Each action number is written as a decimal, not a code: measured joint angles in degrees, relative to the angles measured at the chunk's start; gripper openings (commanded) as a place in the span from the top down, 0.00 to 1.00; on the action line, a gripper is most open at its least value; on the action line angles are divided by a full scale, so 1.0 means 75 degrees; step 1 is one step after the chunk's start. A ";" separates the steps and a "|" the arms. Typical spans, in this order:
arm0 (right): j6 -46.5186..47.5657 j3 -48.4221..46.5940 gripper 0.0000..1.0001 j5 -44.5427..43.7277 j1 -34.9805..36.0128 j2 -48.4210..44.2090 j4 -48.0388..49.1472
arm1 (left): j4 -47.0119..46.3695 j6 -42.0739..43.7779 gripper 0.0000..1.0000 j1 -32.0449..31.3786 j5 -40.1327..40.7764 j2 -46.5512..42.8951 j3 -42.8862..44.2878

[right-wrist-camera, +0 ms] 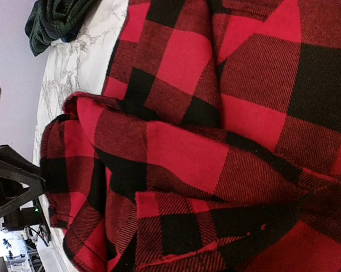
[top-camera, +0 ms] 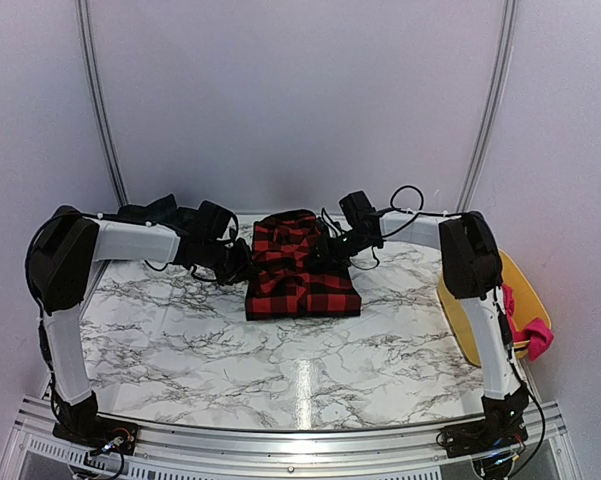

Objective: Fold and stack the mixed laundry pile
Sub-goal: Smooth out the 2/3-rectangle-folded T-shirt at the center of the board.

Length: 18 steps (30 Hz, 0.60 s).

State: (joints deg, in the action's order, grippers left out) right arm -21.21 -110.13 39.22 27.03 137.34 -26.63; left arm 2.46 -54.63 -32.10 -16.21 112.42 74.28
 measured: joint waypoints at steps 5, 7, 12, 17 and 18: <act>-0.0003 -0.0090 0.73 -0.0015 -0.0035 0.0318 -0.0041 | 0.0114 -0.0015 1.00 0.0000 -0.0224 0.0114 0.0586; 0.0020 -0.0090 0.70 -0.0015 -0.0041 0.0335 -0.0079 | 0.0114 -0.0041 1.00 0.0000 -0.0338 0.0254 0.1032; 0.0082 -0.0143 0.62 0.0064 -0.0093 0.0315 -0.0160 | -0.0079 -0.0207 1.00 0.0000 -0.0615 0.0950 0.2323; 0.0163 -0.0114 0.57 0.0108 -0.0449 -0.0070 -0.0423 | -0.0446 -0.0449 0.93 0.0023 -0.0845 0.1833 0.3191; 0.0178 -0.0099 0.57 0.0099 -0.0557 -0.0233 -0.0478 | -0.0475 -0.0481 0.90 0.0023 -0.0854 0.1961 0.3264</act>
State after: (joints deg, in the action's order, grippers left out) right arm -19.88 -110.87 39.97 22.85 135.59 -30.22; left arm -1.10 -58.24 -31.92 -22.61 127.13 98.76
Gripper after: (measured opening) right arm 0.417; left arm 0.023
